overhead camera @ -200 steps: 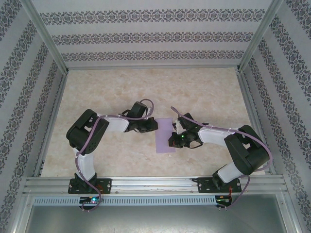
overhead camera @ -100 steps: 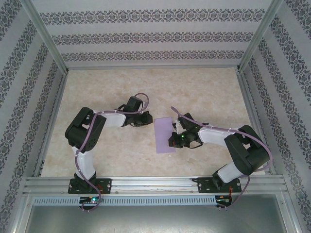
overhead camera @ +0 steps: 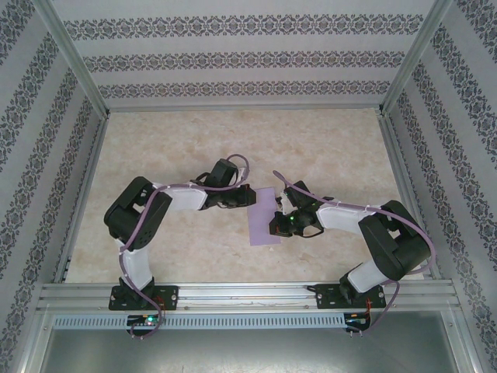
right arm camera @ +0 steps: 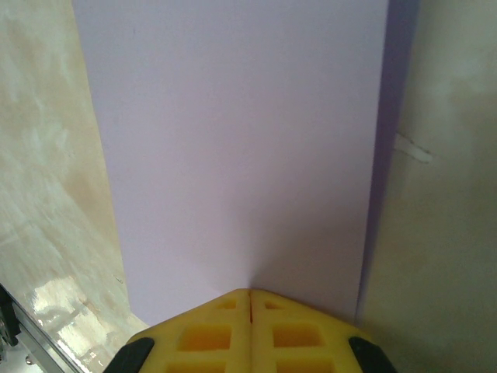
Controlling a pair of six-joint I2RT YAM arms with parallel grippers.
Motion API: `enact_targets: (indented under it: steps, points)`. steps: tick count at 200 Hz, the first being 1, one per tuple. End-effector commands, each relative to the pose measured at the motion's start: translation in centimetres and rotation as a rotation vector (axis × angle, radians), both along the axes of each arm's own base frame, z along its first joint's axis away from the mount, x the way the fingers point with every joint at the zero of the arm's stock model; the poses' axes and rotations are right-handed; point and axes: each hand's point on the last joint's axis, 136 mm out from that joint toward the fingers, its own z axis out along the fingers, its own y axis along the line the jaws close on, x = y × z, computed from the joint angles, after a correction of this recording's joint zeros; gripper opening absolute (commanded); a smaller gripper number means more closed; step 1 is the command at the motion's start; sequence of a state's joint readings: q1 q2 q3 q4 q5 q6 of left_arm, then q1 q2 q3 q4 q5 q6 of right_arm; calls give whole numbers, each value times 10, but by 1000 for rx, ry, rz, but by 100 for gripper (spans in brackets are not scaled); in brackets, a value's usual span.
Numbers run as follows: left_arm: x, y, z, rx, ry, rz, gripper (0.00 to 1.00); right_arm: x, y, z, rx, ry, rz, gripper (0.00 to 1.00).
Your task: Fold a paper plane with a square sheet of paper (fold left side to right side)
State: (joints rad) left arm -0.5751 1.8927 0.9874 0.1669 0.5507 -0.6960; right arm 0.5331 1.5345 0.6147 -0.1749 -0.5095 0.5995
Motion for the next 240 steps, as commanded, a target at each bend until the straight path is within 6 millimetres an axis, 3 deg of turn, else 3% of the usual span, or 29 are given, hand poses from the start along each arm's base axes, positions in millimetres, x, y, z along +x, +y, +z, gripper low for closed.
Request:
enact_targets:
  steps: [1,90,184,211,240]
  points:
    - [12,-10,0,-23,-18,-2,10,-22,-41,-40,-217,84,-52,0]
    - [29,18,-32,79,6,68,10,-24,-44,-41,-228,91,-54,0]
    - [71,57,-40,132,1,138,10,-28,-46,-45,-237,106,-69,0]
    - [82,64,-32,132,-13,149,10,-26,-42,-42,-208,100,-83,0]
    - [83,67,0,135,-78,146,10,-21,-35,-37,-169,87,-110,0]
